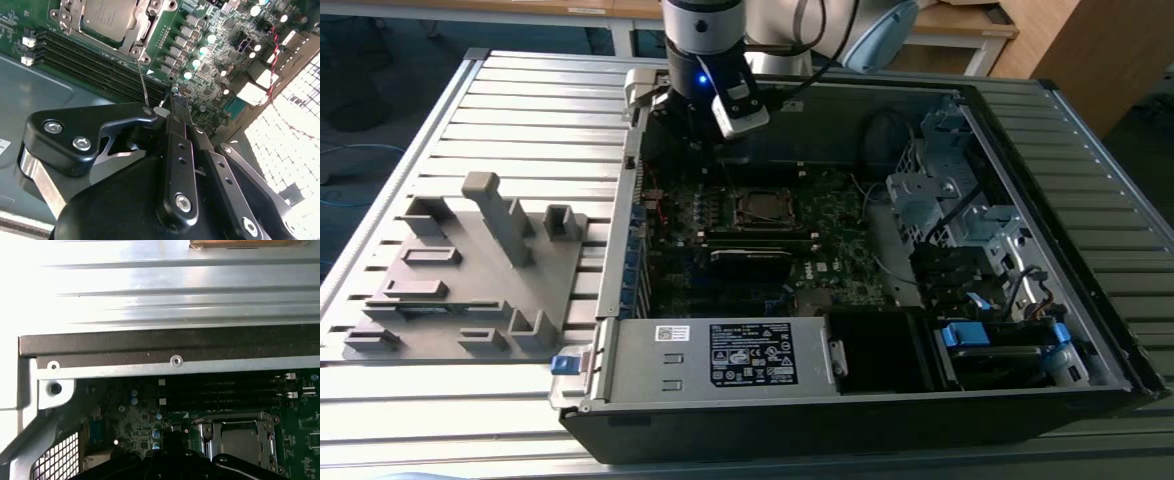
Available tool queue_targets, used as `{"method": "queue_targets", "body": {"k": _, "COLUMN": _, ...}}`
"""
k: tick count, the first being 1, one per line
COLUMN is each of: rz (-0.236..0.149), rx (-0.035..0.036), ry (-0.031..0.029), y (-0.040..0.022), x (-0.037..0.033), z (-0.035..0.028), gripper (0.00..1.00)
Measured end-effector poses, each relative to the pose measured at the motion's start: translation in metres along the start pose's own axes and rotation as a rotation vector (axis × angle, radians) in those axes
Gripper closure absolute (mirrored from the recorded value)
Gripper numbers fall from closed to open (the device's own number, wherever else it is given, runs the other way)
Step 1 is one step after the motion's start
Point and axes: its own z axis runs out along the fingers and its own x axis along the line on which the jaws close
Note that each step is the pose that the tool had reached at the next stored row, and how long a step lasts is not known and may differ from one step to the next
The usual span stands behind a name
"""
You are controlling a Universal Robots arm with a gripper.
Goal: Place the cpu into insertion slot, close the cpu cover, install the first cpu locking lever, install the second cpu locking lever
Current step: 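Install the first cpu locking lever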
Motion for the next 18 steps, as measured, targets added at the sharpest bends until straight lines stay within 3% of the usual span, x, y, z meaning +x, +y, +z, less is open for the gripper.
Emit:
{"method": "queue_targets", "body": {"k": 7, "rz": 0.000, "rx": -0.0009, "ry": 0.0001, "y": -0.0001, "x": 0.0002, "z": 0.0040, "gripper": 0.89}}
{"method": "queue_targets", "body": {"k": 12, "rz": 0.001, "rx": -0.0264, "ry": 0.0016, "y": 0.0011, "x": 0.0003, "z": 0.0048, "gripper": 0.89}}
{"method": "queue_targets", "body": {"k": 18, "rz": 0.001, "rx": -0.0270, "ry": 0.0017, "y": 0.0022, "x": -0.0039, "z": 0.0056, "gripper": 0.89}}
